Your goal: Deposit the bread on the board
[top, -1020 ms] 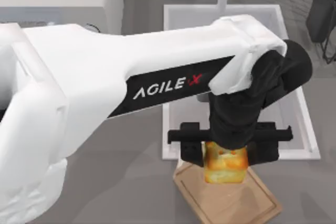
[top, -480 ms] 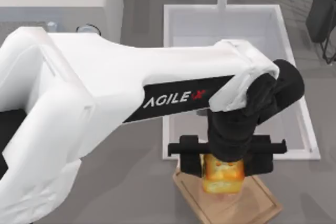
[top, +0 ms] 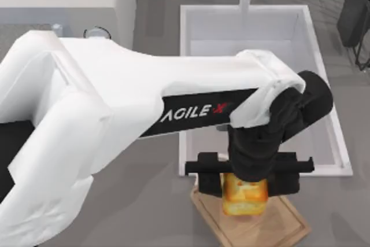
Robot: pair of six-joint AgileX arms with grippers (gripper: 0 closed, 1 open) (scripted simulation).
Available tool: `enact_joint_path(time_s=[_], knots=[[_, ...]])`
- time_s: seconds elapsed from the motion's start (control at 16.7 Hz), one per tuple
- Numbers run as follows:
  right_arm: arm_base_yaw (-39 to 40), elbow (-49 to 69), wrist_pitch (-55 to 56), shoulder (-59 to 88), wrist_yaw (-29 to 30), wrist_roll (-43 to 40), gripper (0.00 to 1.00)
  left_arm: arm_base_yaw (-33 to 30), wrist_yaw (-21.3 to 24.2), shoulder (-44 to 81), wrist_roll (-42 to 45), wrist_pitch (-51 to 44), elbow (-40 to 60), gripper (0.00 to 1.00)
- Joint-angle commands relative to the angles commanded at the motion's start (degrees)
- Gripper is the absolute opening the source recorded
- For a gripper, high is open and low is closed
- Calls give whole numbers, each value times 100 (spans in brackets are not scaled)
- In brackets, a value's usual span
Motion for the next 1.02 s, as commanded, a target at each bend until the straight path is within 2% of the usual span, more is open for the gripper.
enact_joint_path(time_s=[0.66, 1.02], knots=[[0, 0, 0, 0, 0, 0, 100, 0, 0, 0, 0, 0, 0, 98], [0, 0, 0, 0, 0, 0, 100, 0, 0, 0, 0, 0, 0, 100]])
